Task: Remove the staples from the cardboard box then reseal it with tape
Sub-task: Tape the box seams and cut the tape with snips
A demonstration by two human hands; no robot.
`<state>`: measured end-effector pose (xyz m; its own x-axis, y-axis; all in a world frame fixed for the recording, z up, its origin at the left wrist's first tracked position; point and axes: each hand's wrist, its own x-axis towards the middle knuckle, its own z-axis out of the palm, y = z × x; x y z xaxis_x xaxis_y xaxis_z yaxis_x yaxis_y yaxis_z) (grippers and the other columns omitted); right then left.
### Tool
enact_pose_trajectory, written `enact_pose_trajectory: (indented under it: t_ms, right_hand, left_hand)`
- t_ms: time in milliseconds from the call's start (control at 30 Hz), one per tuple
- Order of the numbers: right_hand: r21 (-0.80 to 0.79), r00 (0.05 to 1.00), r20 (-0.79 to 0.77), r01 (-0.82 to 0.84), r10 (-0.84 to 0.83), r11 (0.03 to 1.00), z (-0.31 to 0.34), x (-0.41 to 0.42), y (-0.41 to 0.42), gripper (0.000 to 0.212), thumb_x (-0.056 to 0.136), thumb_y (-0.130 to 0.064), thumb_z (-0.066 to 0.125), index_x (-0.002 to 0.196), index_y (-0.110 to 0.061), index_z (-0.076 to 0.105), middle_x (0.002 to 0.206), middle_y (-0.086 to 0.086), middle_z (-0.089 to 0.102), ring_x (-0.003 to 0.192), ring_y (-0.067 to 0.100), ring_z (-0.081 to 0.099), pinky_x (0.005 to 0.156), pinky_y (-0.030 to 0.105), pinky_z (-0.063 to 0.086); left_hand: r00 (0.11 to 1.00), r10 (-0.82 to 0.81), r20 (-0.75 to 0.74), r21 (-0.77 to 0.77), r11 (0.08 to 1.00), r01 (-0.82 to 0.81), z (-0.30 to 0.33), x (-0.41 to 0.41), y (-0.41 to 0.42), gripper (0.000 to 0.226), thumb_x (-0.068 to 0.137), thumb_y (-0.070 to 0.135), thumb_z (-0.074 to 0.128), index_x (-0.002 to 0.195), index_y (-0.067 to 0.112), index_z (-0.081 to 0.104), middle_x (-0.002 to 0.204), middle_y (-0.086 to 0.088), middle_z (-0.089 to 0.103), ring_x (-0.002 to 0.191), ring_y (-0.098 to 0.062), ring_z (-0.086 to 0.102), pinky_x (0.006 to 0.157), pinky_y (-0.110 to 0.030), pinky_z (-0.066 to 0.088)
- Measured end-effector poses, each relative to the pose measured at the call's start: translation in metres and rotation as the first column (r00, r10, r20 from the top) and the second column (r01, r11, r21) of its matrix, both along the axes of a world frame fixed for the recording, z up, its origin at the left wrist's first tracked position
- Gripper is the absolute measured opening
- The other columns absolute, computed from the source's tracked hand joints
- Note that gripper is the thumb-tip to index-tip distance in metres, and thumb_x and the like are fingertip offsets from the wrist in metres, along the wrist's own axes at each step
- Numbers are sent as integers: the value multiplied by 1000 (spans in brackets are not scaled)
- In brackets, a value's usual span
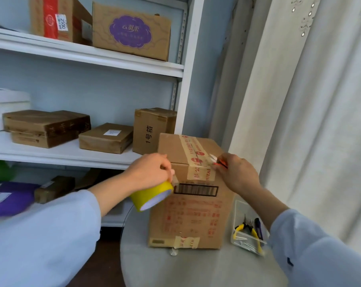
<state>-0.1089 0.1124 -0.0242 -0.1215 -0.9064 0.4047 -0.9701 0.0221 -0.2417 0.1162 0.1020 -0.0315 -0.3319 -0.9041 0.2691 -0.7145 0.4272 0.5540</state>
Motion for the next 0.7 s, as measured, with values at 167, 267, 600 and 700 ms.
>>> enact_pose_trajectory:
  t_ms: [167, 267, 600, 700]
  right_hand:
    - [-108, 982, 126, -126, 139, 986, 1, 19, 1, 31, 94, -43, 52, 117, -24, 60, 108, -3, 64, 89, 17, 57, 59, 25, 40]
    - [-70, 926, 295, -225, 236, 972, -9, 29, 0, 33, 92, -42, 56, 115, -19, 61, 114, -1, 65, 104, 21, 60, 80, 32, 47]
    - [-112, 812, 493, -296, 312, 949, 12, 30, 4, 24, 90, -33, 59, 104, -14, 64, 97, 8, 69, 92, 28, 65, 88, 50, 51]
    - [23, 809, 503, -364, 304, 931, 18, 34, 11, 18, 92, -20, 54, 104, -10, 62, 92, 10, 66, 87, 24, 62, 85, 41, 51]
  left_hand:
    - [974, -72, -215, 66, 994, 88, 22, 2, 11, 27, 89, 18, 61, 62, 21, 67, 126, 1, 60, 123, -7, 49, 90, -23, 35]
    - [980, -137, -145, 128, 980, 156, 3, -8, 13, 30, 87, 15, 63, 59, 24, 66, 145, -5, 43, 139, -2, 27, 107, -24, 24]
    - [931, -55, -362, 115, 988, 103, -4, -31, 26, 21, 91, 21, 60, 72, 22, 69, 117, 3, 43, 118, -7, 42, 97, -22, 29]
    - [928, -6, -371, 221, 971, 95, -3, -34, 24, 7, 85, 22, 66, 86, 17, 71, 120, 0, 38, 115, -12, 40, 99, -24, 28]
